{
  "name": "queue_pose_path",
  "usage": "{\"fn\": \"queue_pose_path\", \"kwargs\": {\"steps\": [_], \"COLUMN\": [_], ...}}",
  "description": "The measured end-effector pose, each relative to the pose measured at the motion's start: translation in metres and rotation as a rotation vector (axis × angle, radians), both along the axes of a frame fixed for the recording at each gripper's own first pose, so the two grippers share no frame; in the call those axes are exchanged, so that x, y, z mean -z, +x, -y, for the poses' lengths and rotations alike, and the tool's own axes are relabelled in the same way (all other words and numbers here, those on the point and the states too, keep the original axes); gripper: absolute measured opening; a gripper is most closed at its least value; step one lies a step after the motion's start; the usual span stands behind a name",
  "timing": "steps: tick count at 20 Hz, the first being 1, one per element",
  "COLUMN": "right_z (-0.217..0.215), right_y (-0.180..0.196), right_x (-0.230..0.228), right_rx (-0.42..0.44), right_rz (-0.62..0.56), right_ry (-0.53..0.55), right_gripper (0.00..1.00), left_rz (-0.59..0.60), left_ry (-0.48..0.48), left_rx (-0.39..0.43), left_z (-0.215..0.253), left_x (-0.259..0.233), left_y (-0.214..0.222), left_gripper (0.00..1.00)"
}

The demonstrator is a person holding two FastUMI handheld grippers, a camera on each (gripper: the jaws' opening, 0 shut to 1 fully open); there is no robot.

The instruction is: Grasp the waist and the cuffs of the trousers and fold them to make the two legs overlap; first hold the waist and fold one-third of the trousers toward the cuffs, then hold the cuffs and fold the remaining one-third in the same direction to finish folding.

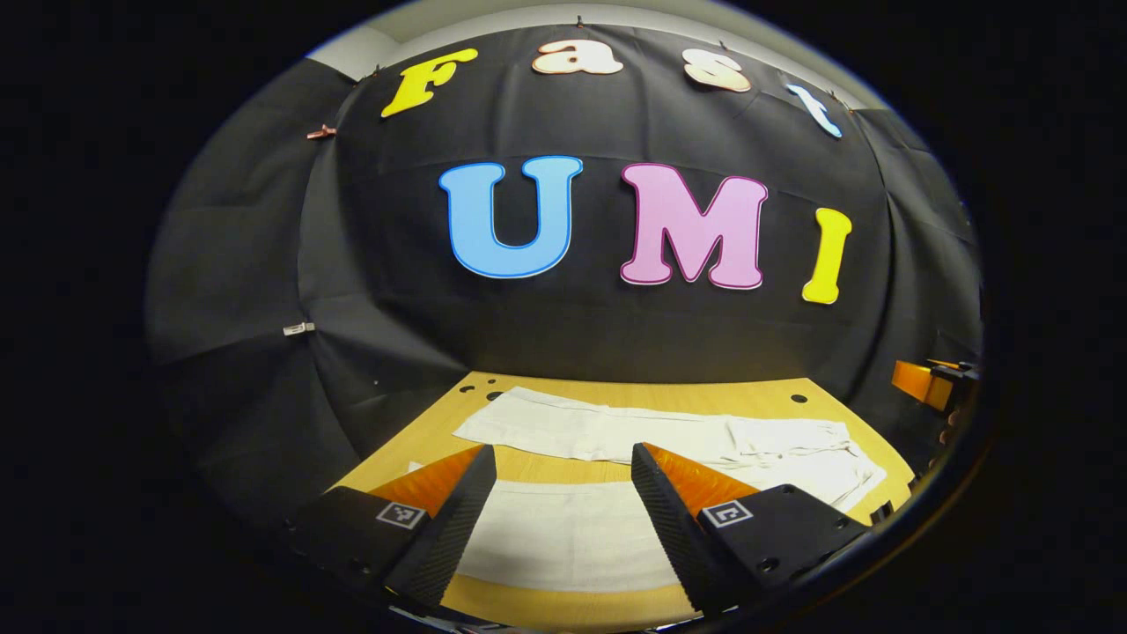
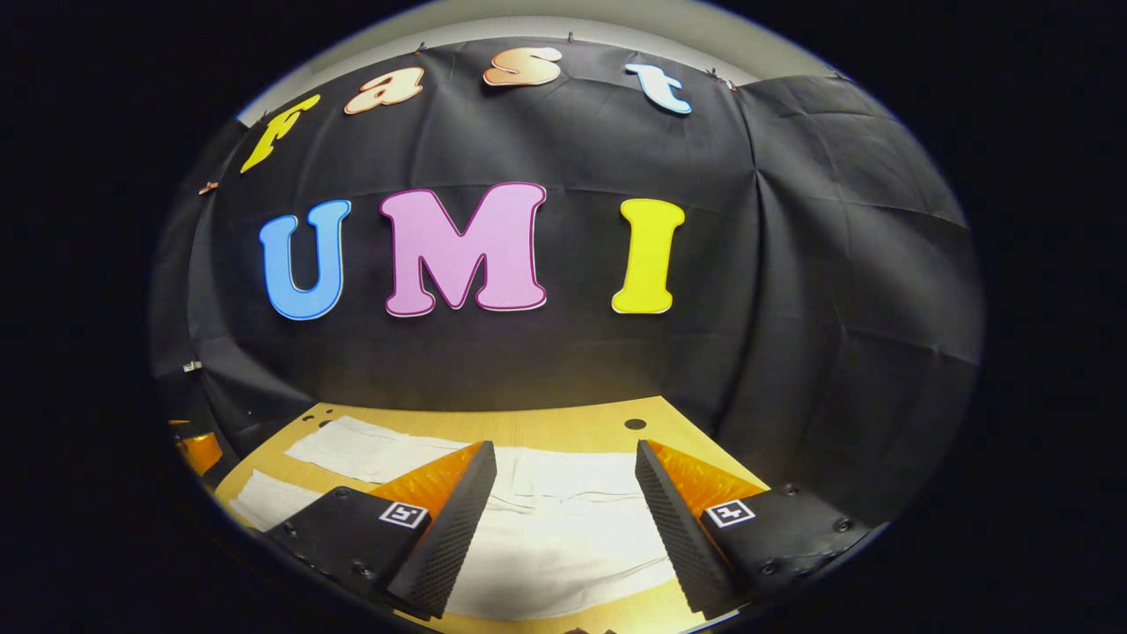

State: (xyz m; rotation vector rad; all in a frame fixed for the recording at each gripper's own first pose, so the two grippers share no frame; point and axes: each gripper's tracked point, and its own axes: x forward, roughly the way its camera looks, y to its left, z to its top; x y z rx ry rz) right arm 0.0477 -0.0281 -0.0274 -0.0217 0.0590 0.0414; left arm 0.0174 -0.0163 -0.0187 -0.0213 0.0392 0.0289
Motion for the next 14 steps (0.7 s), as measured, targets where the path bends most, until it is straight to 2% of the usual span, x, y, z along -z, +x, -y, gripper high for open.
{"fn": "queue_pose_path", "kwargs": {"steps": [2, 6, 11, 14], "right_z": [0.005, 0.027, 0.065, 0.091], "right_y": [0.007, 0.023, 0.039, 0.044], "right_x": [0.001, 0.008, 0.027, 0.055], "right_rx": [-0.023, -0.068, -0.179, -0.251], "right_rz": [0.003, 0.003, -0.026, -0.071], "right_ry": [-0.038, -0.19, -0.458, -0.586], "right_gripper": [0.98, 0.98, 0.98, 0.99], "left_rz": [-0.008, -0.033, -0.058, -0.07], "left_ry": [0.003, 0.009, 0.008, 0.008], "left_rx": [-0.005, -0.008, -0.007, -0.011], "left_z": [0.004, 0.015, 0.03, 0.037], "left_x": [0.003, 0.012, 0.023, 0.031], "left_y": [0.002, 0.007, 0.017, 0.023], "left_gripper": [0.98, 0.98, 0.98, 0.98]}}
